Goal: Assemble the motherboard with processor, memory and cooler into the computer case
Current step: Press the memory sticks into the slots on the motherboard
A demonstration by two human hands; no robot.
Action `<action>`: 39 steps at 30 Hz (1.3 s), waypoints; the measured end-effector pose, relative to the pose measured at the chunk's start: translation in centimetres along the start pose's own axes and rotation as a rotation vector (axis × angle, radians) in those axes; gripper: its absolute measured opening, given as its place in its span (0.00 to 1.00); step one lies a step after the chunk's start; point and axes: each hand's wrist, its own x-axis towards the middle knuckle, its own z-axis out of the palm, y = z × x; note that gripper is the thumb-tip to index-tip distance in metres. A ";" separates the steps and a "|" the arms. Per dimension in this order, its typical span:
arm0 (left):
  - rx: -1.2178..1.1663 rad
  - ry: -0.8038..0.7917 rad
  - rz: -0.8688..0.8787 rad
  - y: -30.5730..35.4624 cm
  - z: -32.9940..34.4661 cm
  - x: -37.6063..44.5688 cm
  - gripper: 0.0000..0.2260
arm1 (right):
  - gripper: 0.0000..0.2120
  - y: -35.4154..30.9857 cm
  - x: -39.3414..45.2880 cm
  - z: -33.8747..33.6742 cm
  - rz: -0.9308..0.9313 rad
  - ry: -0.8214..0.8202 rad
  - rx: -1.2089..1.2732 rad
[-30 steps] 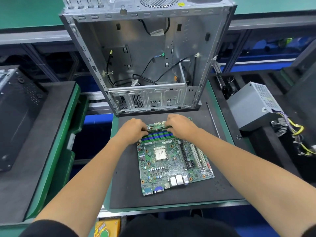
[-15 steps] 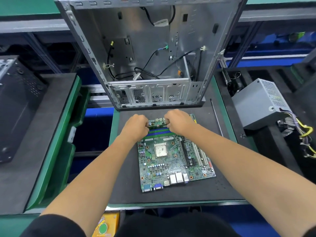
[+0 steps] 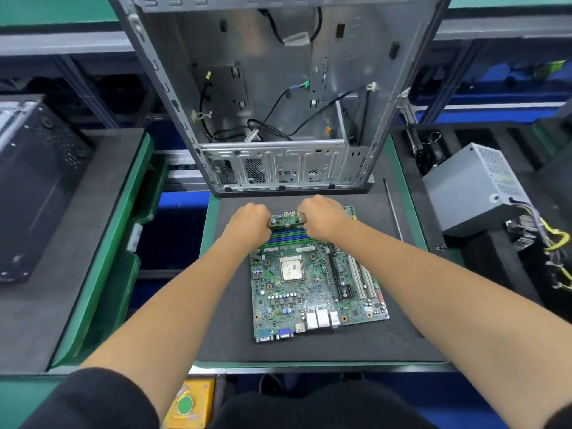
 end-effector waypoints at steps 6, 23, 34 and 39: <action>0.326 -0.168 0.153 1.1 -1.9 0.5 0.10 | 0.09 -0.7 -0.2 -2.0 -0.124 -0.082 -0.224; 0.448 -0.186 0.220 2.2 -2.5 1.5 0.12 | 0.09 -1.1 0.8 -1.6 -0.200 -0.039 -0.333; 0.486 -0.101 0.224 1.8 -1.6 1.4 0.07 | 0.08 -1.5 0.9 -1.4 -0.209 -0.041 -0.416; 0.469 -0.090 0.250 1.5 -1.1 1.6 0.13 | 0.07 -1.1 1.1 -0.8 -0.233 -0.034 -0.390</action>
